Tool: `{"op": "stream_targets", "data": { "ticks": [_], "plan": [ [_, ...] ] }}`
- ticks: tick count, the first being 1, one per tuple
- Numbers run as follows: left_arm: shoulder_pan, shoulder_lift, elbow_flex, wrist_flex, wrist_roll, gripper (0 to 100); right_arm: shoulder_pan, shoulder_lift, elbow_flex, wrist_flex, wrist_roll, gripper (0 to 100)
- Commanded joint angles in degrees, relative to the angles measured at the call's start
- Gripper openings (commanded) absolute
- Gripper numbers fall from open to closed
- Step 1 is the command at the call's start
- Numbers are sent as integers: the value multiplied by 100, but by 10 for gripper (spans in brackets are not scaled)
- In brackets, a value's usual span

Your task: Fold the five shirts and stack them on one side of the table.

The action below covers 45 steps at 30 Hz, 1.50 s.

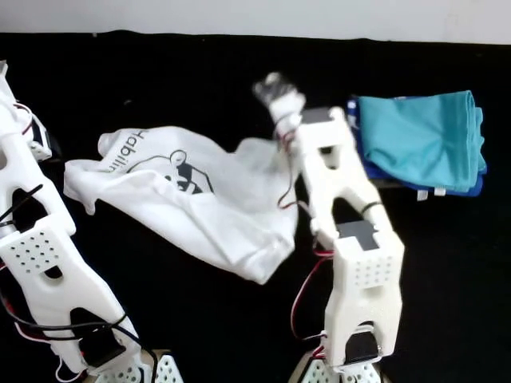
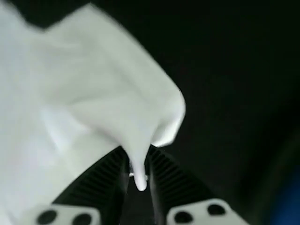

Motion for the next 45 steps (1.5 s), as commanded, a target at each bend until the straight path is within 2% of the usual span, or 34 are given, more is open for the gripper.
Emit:
{"op": "stream_targets", "data": {
  "ticks": [1,5,9,11,15,21,26,35,41,45],
  "plan": [
    [-31,-110,-22,53,-35,184,391,-57,-1235,-4,352,8],
    [-40,-110,-22,53,-35,184,602,-57,-1771,-330,343,39],
    [-57,-119,-13,62,-35,184,690,-84,-1859,-330,334,224],
    [-110,-127,-13,62,-35,184,708,-110,-1903,-101,334,272],
    [-233,-523,347,62,-35,184,611,-259,-1895,690,334,254],
    [-110,-1719,1921,62,-44,184,259,-338,-1912,1578,334,202],
    [4,-2448,3108,44,-35,184,-242,-576,-2097,2677,334,201],
    [145,-3345,4576,-97,-35,184,-1086,-884,-2026,3530,132,200],
    [119,-3723,5789,-782,-44,184,-1666,-857,-1138,3521,62,199],
    [119,-3741,6422,-1354,-53,184,-1842,-875,-321,2879,62,199]
  ]
}}
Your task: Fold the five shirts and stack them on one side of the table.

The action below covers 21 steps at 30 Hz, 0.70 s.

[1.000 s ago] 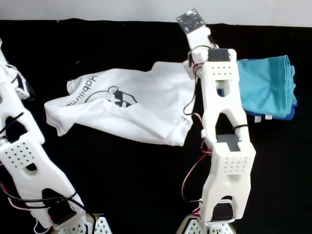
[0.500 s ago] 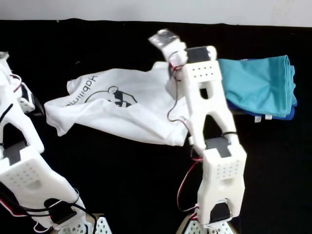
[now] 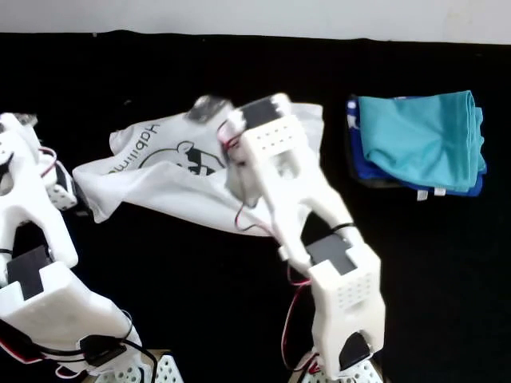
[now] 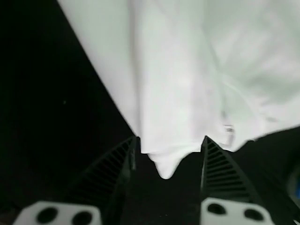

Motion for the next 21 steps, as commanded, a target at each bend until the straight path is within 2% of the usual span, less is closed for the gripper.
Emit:
{"op": "stream_targets", "data": {
  "ticks": [1,7,13,18,21],
  "plan": [
    [40,-312,374,-466,-53,184,-84,-338,532,-558,-53,199],
    [57,-321,505,-624,-62,184,101,-330,1446,-1279,-35,199],
    [84,-330,505,-624,-62,184,488,-330,1701,-1710,-26,190],
    [84,-330,505,-624,-62,184,796,-374,1640,-1789,53,0],
    [75,-330,505,-624,-62,184,901,-382,1305,-1569,53,6]
  ]
}}
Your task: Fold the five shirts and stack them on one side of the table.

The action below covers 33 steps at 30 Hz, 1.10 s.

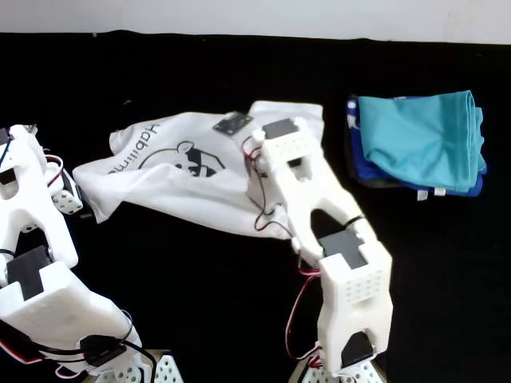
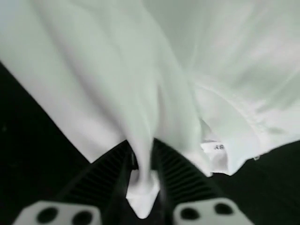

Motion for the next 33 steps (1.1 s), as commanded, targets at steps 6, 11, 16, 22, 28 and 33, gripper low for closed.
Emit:
{"op": "stream_targets", "data": {
  "ticks": [6,11,16,22,28,33],
  "plan": [
    [75,-286,-4,-53,-62,184,295,-391,-1868,1270,53,5],
    [84,-312,-242,-53,-62,184,303,-426,-3292,2079,53,5],
    [84,-295,-963,0,-62,184,347,-1165,-3081,2070,-97,5],
    [277,-268,-1138,-149,-62,188,347,-2712,-1411,2062,-88,5],
    [585,251,-1007,-387,-62,189,400,-4171,338,2044,-62,5],
    [752,629,-998,-70,-62,189,804,-5112,1270,2000,255,5]
  ]
}}
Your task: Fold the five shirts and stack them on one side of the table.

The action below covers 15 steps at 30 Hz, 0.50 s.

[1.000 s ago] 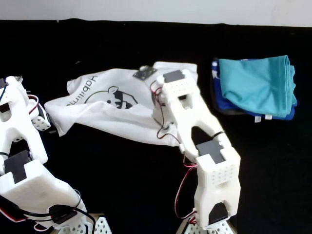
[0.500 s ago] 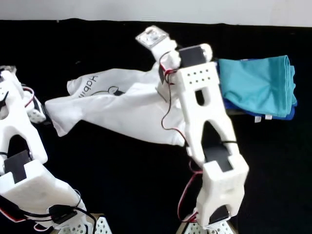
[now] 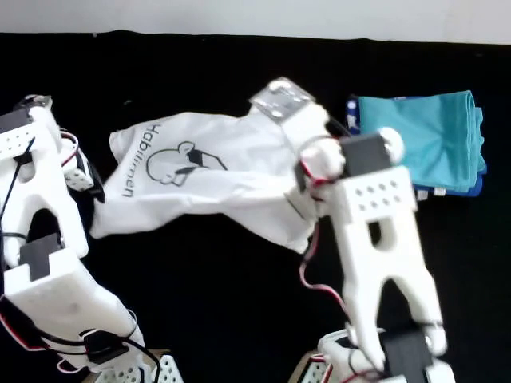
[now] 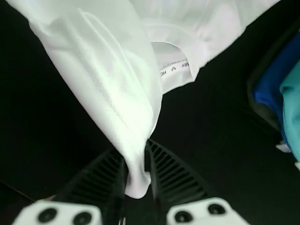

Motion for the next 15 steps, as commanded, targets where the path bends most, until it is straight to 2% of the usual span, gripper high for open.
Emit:
{"op": "stream_targets", "data": {
  "ticks": [1,8,15],
  "plan": [
    [233,127,-31,264,-70,189,259,-708,593,-84,343,5],
    [813,611,-22,668,-598,185,338,-1235,1789,-585,360,5],
    [356,892,-22,1662,-1284,185,347,-1473,2000,-655,378,5]
  ]
}}
